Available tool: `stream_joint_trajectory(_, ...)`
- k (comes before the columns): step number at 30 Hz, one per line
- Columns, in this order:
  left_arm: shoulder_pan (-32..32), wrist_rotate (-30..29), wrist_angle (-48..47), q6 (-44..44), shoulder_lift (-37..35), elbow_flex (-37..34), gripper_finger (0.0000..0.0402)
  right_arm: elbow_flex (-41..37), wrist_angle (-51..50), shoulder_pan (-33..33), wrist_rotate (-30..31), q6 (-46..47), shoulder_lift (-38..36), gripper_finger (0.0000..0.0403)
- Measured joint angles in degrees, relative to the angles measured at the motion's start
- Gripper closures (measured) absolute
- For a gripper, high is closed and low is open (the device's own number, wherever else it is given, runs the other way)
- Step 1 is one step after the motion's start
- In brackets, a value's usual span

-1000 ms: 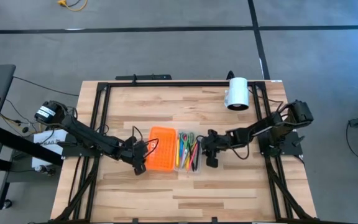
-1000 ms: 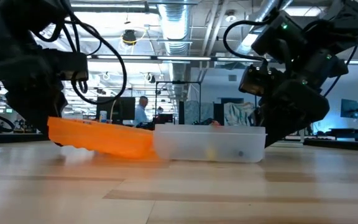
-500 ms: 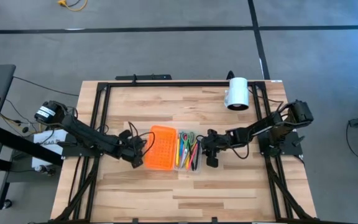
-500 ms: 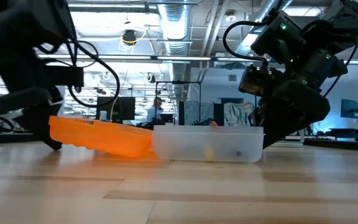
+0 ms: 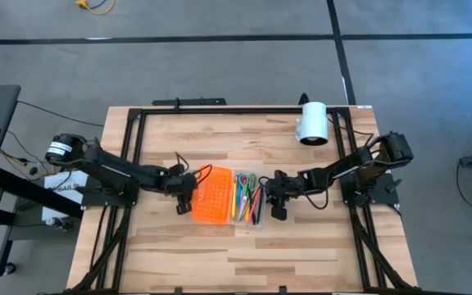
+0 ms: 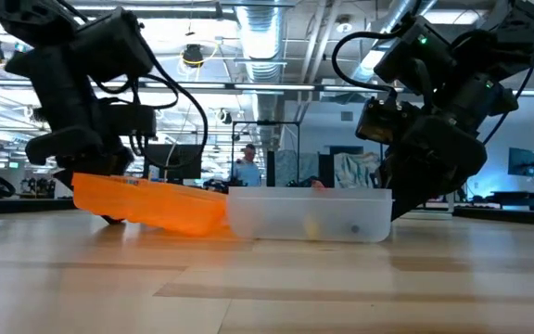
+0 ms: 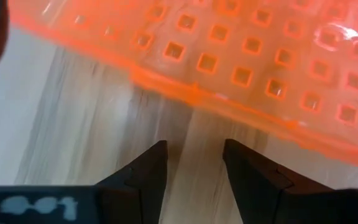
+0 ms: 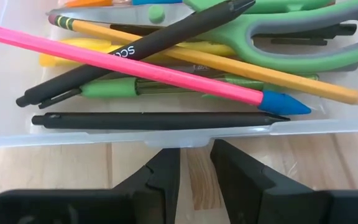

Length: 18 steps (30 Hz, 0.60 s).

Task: Pick & place school supplies into a supply box
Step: Close the supply box

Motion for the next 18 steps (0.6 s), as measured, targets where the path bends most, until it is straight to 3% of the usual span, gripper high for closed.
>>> stream_joint_trajectory(9,2.4,8.3,3.1,6.5,0.2,1.5,0.0249,0.0,-0.5,0.0,0.0,1.4,0.0,0.0304)
stream_joint_trajectory(18,2.4,10.8,3.1,7.5,0.2,2.4,0.0249,0.1,-1.4,0.0,-0.8,-1.7,0.0,0.0304)
